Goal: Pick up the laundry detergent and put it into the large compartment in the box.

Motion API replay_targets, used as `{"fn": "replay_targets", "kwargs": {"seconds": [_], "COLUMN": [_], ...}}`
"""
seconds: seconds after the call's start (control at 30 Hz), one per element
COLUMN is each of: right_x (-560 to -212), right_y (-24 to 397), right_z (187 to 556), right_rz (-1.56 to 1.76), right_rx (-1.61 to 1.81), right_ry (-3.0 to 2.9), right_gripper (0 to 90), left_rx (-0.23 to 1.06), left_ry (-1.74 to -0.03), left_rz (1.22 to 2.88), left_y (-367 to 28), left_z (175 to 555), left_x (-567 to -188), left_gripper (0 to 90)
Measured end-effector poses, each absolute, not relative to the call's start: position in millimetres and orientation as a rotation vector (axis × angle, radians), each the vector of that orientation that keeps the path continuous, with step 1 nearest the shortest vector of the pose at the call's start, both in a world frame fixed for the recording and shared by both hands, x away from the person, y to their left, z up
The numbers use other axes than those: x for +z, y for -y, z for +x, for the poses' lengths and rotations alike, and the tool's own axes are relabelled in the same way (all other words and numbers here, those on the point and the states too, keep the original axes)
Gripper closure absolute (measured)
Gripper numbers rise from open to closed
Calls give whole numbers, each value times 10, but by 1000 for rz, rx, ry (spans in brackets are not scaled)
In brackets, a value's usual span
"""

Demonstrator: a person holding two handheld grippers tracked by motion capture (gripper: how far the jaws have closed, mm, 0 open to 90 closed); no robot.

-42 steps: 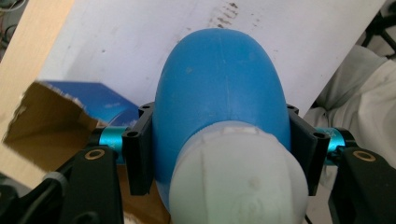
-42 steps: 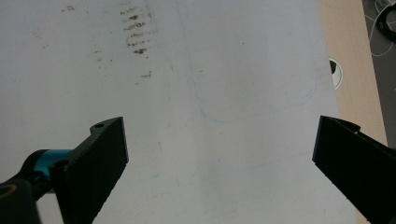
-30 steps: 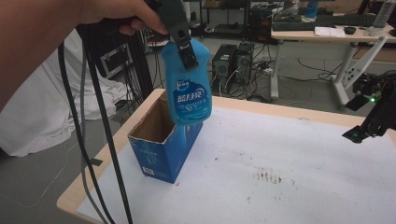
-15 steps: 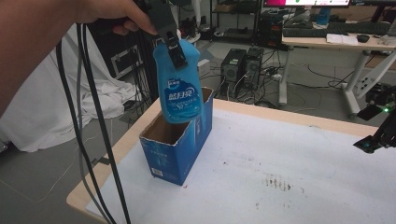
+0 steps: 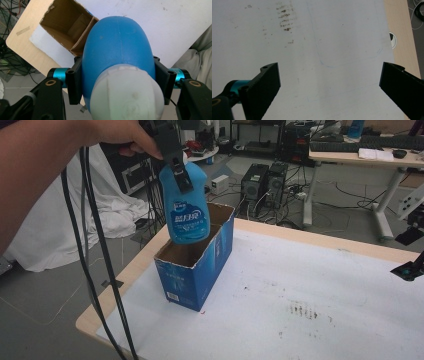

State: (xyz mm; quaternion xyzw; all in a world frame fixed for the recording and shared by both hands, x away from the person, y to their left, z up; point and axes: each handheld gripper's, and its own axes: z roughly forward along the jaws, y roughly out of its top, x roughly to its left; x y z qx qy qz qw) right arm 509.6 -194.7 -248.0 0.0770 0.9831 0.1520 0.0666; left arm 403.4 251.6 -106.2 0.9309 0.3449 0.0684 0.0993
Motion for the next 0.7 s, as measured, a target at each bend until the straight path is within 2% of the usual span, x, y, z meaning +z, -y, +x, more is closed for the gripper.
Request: {"fn": "replay_targets", "kwargs": {"seconds": [0.7], "right_x": [-2567], "right_y": [1893], "right_z": [5126], "right_rz": [246], "right_rx": [430], "right_ry": [-2982], "right_gripper": [25], "left_rx": [155], "left_ry": [-991], "left_rz": [2829], "left_y": [-2551], "left_z": [4152], "left_x": [-1839], "left_gripper": [378]}}
